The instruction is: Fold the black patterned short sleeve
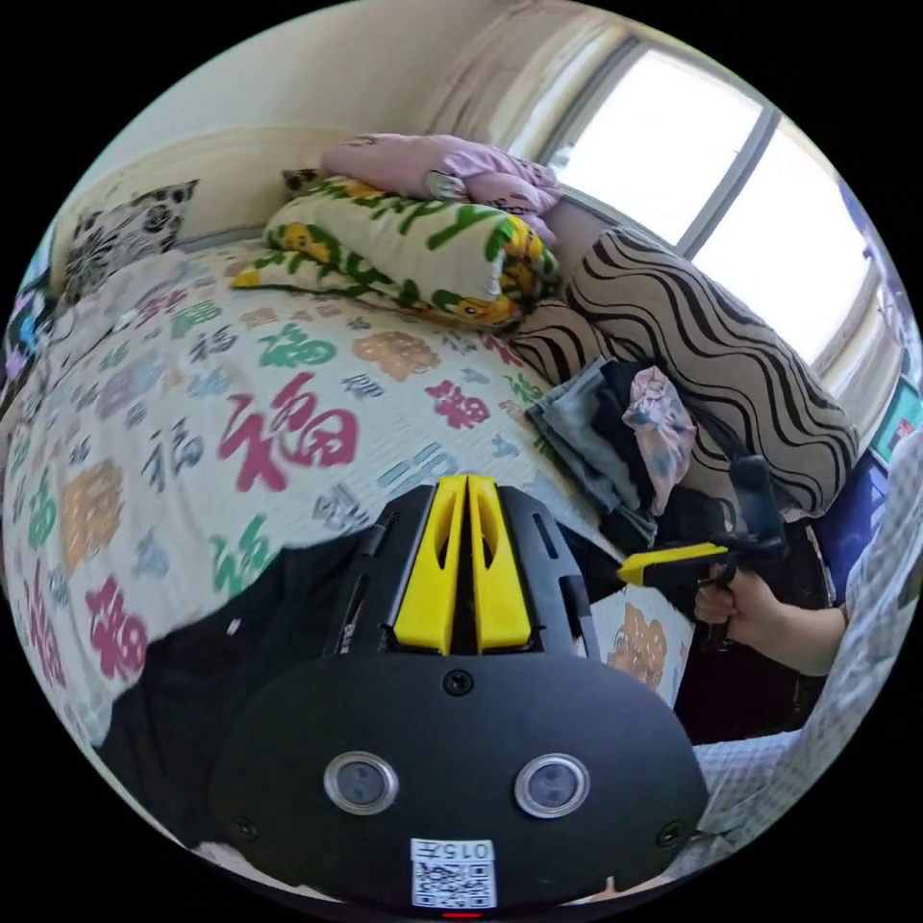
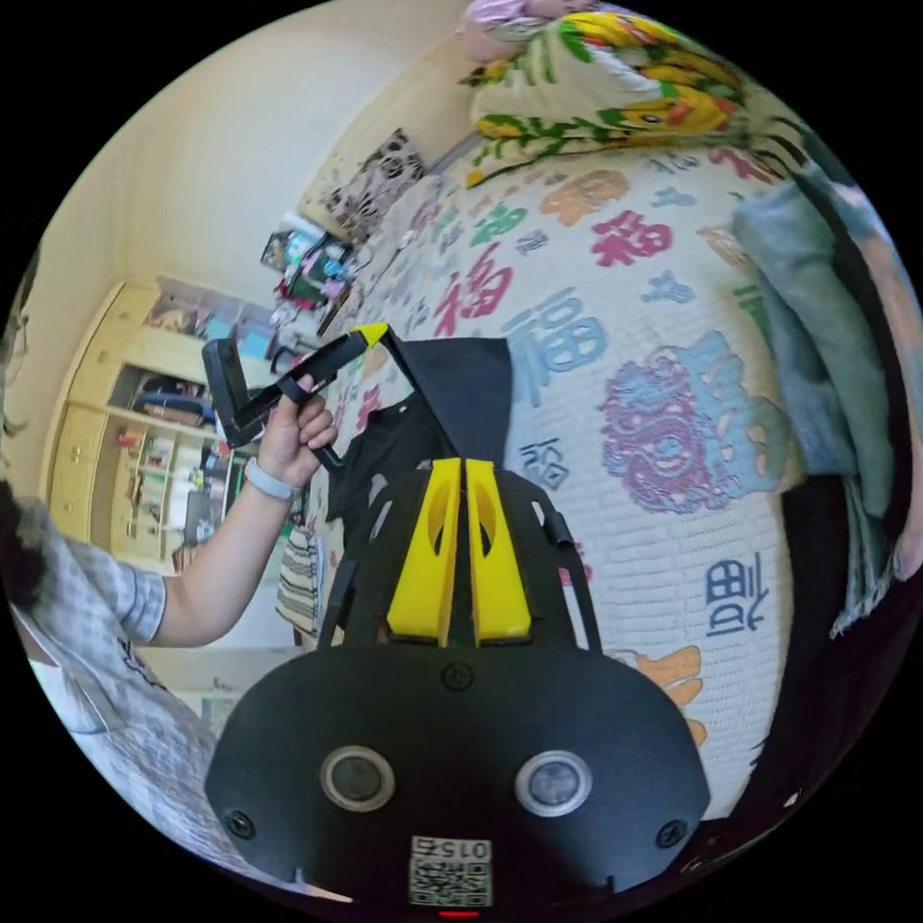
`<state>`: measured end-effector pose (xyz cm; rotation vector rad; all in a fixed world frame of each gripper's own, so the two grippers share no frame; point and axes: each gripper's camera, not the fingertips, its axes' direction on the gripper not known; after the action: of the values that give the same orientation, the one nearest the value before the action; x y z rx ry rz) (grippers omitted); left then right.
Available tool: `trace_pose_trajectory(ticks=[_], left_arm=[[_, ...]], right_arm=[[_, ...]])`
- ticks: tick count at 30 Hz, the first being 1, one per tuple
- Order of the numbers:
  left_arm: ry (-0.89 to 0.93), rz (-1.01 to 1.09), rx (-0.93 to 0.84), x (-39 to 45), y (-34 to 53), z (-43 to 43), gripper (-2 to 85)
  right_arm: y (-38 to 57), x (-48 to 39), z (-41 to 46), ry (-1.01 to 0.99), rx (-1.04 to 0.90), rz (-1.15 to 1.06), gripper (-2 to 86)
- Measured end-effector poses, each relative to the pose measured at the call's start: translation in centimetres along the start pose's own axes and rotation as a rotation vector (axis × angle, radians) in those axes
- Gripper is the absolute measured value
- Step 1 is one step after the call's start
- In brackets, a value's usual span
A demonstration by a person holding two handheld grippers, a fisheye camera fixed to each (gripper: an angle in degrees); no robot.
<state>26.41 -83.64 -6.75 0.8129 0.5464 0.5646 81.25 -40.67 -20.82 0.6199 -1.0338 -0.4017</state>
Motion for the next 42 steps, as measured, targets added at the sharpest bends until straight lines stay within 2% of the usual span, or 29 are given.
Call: trace_pose_trajectory(ticks=[7,15,20,23,26,28,30,34,40,42], left_arm=[[-0.118,-0.233,-0.101,-6.6,10.8,-5.2,-0.4],[-0.099,-0.359,-0.238,-10.8,15.6,-5.9,0.6],[-0.067,-0.383,-0.171,-11.7,15.2,-9.0,3.5],[-0.011,-0.326,-0.159,-11.5,13.4,-8.7,4.7],[0.015,-0.271,-0.221,-11.6,11.9,-6.8,4.8],[-0.027,-0.219,-0.341,-12.1,11.7,-5.3,4.2],[-0.022,-0.178,-0.363,-12.7,11.8,-5.4,2.6],[0.021,-0.141,-0.47,-14.1,10.4,-7.1,3.7],[0.084,-0.17,-0.279,-16.4,4.0,-8.6,8.6],[0.098,-0.179,-0.285,-17.0,2.2,-7.2,9.5]], right_arm=[[2.1,-4.5,10.9,0.056,-0.293,-0.124,0.0],[3.8,-4.3,17.1,0.147,-0.523,-0.132,2.3],[2.1,-4.3,16.2,0.155,-0.433,-0.136,1.7],[-0.1,-4.2,17.2,0.173,-0.374,-0.143,0.6],[-1.8,-3.8,19.6,0.202,-0.394,-0.142,-0.2],[-1.9,-2.7,21.6,0.23,-0.481,-0.141,-0.6],[-1.7,-1.8,21.8,0.214,-0.492,-0.13,-0.7],[-2.6,0.6,19.5,0.156,-0.43,0.02,-0.1],[-5.4,5.9,16.3,-0.018,-0.159,0.305,7.1],[-6.1,6.8,16.6,-0.02,-0.122,0.334,8.1]])
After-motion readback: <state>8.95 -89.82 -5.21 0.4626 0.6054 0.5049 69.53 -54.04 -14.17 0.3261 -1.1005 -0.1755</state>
